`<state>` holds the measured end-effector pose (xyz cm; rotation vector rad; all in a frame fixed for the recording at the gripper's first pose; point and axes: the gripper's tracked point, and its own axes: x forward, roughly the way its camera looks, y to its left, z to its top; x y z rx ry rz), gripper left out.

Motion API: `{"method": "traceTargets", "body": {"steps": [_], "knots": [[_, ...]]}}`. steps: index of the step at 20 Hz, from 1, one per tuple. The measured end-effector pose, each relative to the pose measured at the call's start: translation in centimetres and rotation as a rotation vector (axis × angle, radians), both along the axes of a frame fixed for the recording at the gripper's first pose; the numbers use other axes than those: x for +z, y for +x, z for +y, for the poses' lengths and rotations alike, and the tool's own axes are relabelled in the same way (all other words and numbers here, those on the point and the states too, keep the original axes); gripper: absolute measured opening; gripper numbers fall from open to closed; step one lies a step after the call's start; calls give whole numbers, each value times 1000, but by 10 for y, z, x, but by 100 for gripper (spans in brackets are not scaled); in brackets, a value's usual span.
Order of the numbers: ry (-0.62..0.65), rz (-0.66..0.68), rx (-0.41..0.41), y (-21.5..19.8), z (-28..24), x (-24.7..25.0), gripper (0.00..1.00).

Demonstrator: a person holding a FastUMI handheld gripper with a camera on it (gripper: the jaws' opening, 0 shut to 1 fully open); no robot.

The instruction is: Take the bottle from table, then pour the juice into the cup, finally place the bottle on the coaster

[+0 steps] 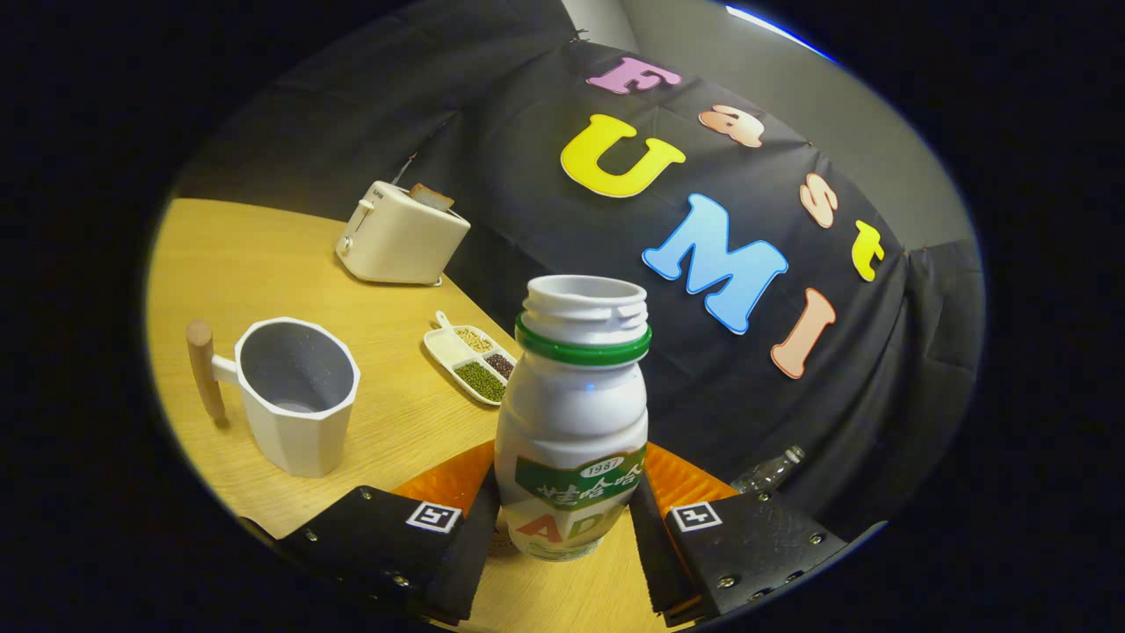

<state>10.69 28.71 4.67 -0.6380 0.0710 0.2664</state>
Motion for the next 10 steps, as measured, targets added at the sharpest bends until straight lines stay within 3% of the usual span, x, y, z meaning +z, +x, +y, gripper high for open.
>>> {"method": "traceTargets", "body": {"steps": [10], "knots": [[341, 137, 11, 17, 3, -18, 72]]}}
